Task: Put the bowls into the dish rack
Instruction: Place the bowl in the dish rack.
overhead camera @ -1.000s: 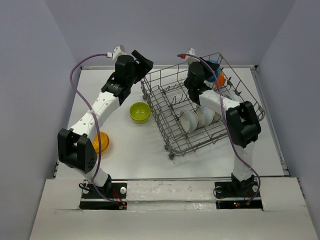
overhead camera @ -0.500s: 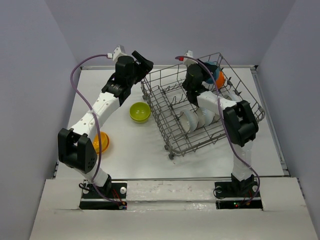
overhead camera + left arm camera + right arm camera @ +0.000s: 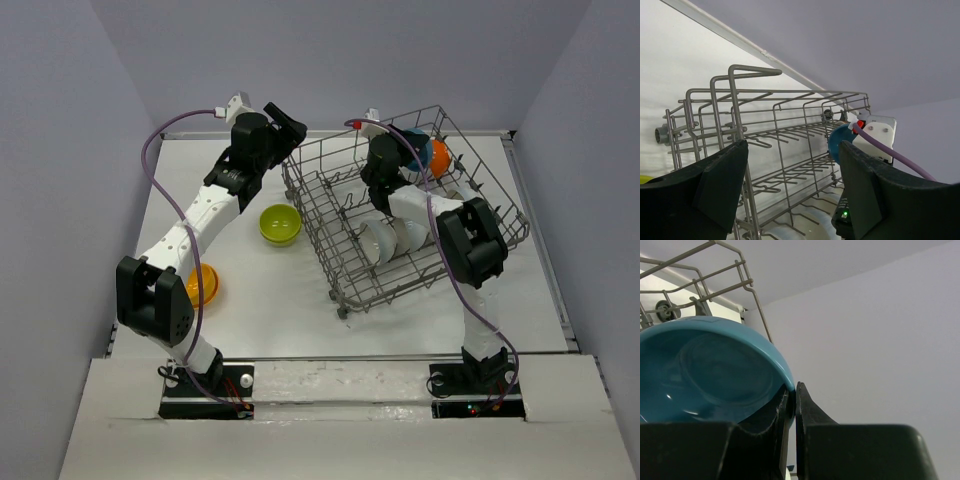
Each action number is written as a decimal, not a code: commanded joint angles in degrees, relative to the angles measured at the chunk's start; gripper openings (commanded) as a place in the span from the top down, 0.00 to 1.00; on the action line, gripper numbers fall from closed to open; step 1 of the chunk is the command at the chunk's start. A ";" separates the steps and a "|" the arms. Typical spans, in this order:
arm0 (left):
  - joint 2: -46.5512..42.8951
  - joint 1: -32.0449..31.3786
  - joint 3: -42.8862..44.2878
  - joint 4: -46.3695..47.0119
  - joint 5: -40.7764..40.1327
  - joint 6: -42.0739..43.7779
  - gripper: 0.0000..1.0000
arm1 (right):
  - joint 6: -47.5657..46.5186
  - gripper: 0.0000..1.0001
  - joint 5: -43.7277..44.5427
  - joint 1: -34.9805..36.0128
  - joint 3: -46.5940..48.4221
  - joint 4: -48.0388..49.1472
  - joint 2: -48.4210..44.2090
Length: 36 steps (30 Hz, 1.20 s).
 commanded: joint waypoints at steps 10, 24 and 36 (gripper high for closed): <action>-1.90 0.11 -0.61 3.02 -0.35 1.13 0.18 | -2.27 0.99 3.74 0.29 3.66 7.54 2.94; -1.55 0.11 -0.43 3.11 -0.09 1.04 0.18 | -1.84 0.99 3.74 0.29 3.92 6.49 3.91; -1.38 0.11 -0.35 3.02 0.18 1.04 0.18 | -0.78 0.99 3.74 0.29 3.84 5.70 4.87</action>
